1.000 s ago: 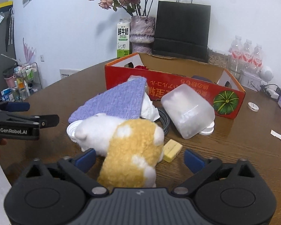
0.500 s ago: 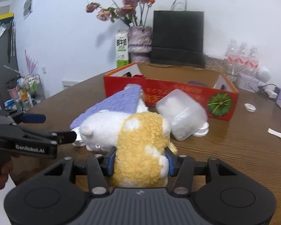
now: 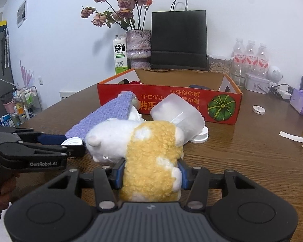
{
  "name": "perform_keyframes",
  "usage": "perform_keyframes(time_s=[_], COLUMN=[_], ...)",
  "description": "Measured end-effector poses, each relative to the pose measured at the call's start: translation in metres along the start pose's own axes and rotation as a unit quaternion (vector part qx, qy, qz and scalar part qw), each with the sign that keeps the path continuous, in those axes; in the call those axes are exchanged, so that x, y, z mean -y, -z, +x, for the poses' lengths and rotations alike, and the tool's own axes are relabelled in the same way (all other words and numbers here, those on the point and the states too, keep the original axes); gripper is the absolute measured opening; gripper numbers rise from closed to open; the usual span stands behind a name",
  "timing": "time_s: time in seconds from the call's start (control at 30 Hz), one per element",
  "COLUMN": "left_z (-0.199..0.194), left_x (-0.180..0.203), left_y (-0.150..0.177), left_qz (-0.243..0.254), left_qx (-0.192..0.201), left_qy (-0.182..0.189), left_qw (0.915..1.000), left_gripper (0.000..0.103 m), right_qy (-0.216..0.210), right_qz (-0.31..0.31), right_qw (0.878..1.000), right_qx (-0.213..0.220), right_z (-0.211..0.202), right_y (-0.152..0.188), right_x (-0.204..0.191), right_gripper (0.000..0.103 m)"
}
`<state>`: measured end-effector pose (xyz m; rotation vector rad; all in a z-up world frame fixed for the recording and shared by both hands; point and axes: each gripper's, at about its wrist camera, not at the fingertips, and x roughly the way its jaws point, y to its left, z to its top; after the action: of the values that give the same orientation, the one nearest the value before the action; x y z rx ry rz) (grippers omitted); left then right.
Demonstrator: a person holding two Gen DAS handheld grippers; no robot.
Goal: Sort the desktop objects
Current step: 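Grasp the plush toy with the right tool while the left tool grasps the jar lid, then carry plush toy and jar lid into the box and release both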
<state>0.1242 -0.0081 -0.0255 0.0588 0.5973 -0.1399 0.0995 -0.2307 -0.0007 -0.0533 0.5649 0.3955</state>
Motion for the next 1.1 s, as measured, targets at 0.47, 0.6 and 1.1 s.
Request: perform_keyframes(time_s=[0.47, 0.6, 1.1], left_z=[-0.016, -0.02, -0.029], left_x=[-0.002, -0.002, 0.002], left_y=[-0.004, -0.009, -0.042], left_qz=[-0.001, 0.001, 0.013], left_qx=[0.021, 0.031, 0.071], left_qy=[0.0, -0.001, -0.004], left_qw=[0.9998, 0.9995, 0.9974], left_gripper=[0.041, 0.041, 0.041], right_qy=[0.0, 0.0, 0.002], right_qz=[0.002, 0.0, -0.01], right_qw=[1.0, 1.0, 0.999], right_qx=[0.009, 0.014, 0.052], right_z=[-0.005, -0.008, -0.018], right_y=[-0.002, -0.004, -0.027], right_x=[0.001, 0.0, 0.0], right_gripper=[0.049, 0.049, 0.049])
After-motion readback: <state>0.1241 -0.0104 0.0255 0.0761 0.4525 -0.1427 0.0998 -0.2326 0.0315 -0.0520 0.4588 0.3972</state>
